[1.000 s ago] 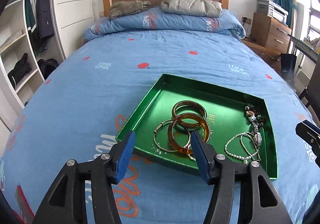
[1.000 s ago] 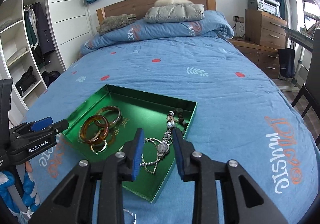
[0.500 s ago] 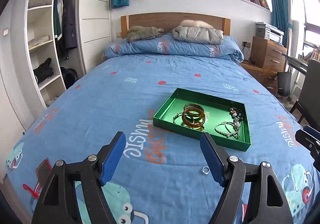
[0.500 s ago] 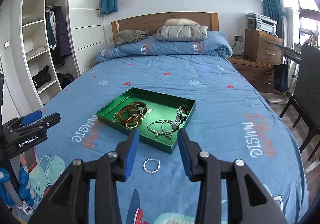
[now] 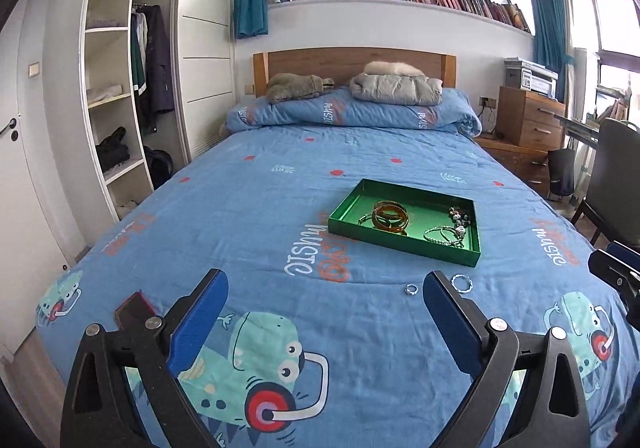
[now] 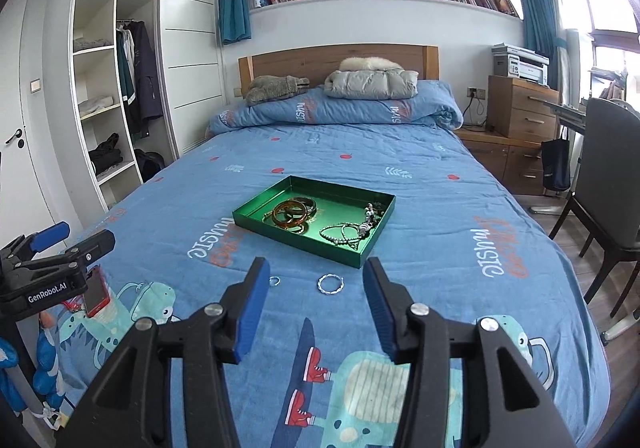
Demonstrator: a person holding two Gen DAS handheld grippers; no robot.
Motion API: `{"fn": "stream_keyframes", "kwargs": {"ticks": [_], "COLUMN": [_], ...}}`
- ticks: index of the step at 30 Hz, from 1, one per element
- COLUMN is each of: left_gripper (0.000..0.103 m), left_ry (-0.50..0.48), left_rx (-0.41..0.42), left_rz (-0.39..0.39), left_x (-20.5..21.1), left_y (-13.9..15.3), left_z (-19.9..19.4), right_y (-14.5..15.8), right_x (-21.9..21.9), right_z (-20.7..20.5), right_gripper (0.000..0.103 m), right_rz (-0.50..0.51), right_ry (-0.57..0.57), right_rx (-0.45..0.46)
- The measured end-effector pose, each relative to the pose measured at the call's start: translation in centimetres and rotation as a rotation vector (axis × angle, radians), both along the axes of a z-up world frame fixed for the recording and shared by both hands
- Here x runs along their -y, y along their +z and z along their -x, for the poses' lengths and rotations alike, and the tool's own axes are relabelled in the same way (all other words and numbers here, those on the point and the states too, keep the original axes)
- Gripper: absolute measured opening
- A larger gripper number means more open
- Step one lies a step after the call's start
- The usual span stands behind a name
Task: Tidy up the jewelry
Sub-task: 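Open both tools and withdraw them from the tray back over the bed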
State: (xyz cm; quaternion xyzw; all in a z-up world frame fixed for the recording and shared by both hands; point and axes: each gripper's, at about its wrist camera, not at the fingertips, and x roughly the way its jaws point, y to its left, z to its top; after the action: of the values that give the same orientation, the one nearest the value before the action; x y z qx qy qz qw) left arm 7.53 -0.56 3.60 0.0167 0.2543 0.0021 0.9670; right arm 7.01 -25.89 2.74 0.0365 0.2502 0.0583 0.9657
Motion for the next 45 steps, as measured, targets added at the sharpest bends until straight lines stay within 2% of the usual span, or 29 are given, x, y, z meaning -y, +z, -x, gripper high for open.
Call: {"fn": "stream_keyframes", "kwargs": {"ticks": [8,17,45], "left_gripper": [0.101,0.101,0.101], "left_ry": [0.0,-0.001,-0.026], "left_rx": [0.002,0.004,-0.092], "left_rz": [0.001,-0.004,0.002], "left_x": [-0.5,-0.2,0.5], "left_y": [-0.4,-1.1,-6.0], "left_z": [3.3,3.9,-2.3], "right_y": [-0.4,-1.7,-8.1], "right_x": [-0.8,-0.3,-0.1], "right_z": [3.2,3.8,-1.5], "right_gripper": [0.048,0.051,0.051], "right_rz": [0.001,-0.01,-0.015], "right_ry": [-0.012,-0.035,-0.02], "right_rx": [0.018,0.023,-0.066]}}
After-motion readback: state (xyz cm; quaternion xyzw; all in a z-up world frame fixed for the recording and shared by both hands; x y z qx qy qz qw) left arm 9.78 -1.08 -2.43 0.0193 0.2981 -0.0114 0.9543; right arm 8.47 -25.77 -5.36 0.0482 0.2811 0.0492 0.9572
